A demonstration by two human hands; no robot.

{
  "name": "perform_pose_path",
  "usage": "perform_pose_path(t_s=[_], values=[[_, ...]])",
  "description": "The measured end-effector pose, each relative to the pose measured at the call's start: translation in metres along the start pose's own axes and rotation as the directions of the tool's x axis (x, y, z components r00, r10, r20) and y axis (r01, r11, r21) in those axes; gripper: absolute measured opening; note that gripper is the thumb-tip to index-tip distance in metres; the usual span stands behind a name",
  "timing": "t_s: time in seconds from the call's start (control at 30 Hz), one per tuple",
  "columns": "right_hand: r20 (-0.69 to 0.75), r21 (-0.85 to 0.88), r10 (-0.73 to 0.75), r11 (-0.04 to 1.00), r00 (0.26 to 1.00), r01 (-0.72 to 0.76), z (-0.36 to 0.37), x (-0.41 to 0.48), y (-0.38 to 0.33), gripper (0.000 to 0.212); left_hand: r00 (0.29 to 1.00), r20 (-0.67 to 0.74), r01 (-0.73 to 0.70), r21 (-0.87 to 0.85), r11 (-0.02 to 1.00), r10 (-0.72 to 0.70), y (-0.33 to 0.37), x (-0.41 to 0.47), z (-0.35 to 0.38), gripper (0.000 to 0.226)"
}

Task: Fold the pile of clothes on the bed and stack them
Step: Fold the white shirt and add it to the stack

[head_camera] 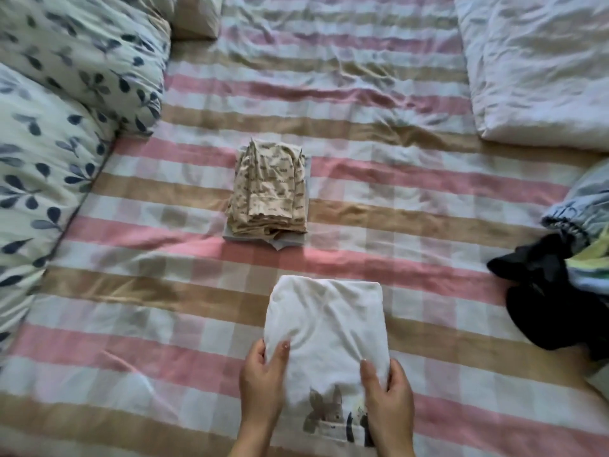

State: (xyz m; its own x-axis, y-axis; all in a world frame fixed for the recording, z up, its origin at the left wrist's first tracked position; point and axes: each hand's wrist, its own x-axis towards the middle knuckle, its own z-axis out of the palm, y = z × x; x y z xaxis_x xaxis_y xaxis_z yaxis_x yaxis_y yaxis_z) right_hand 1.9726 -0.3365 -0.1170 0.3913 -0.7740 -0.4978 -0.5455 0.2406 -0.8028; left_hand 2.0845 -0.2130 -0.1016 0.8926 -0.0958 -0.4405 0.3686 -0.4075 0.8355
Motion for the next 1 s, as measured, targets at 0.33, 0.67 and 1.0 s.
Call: perform_pose_path(t_s=[0.33,0.67,1.0], values=[[0.135,0.114,-0.266,0.961,0.954,0.252,0.131,0.14,-0.168,0.002,0.953,-0.076,-0.293,0.027,0.956,0.295,0.124,0.205,-0.011,0.005],[0.181,0.02,-0.119,0.993,0.976,0.117,0.209,0.232,-0.166,0.01,0.984,-0.018,-0.172,0.165,0.971,0.177,0.095,0.331,0.0,0.031],[0.343,-0.157,0.124,0.985,0.931,-0.073,0.133,0.151,-0.065,0.015,0.996,0.043,0.062,0.249,0.966,-0.075,0.018,0.226,-0.035,0.007]])
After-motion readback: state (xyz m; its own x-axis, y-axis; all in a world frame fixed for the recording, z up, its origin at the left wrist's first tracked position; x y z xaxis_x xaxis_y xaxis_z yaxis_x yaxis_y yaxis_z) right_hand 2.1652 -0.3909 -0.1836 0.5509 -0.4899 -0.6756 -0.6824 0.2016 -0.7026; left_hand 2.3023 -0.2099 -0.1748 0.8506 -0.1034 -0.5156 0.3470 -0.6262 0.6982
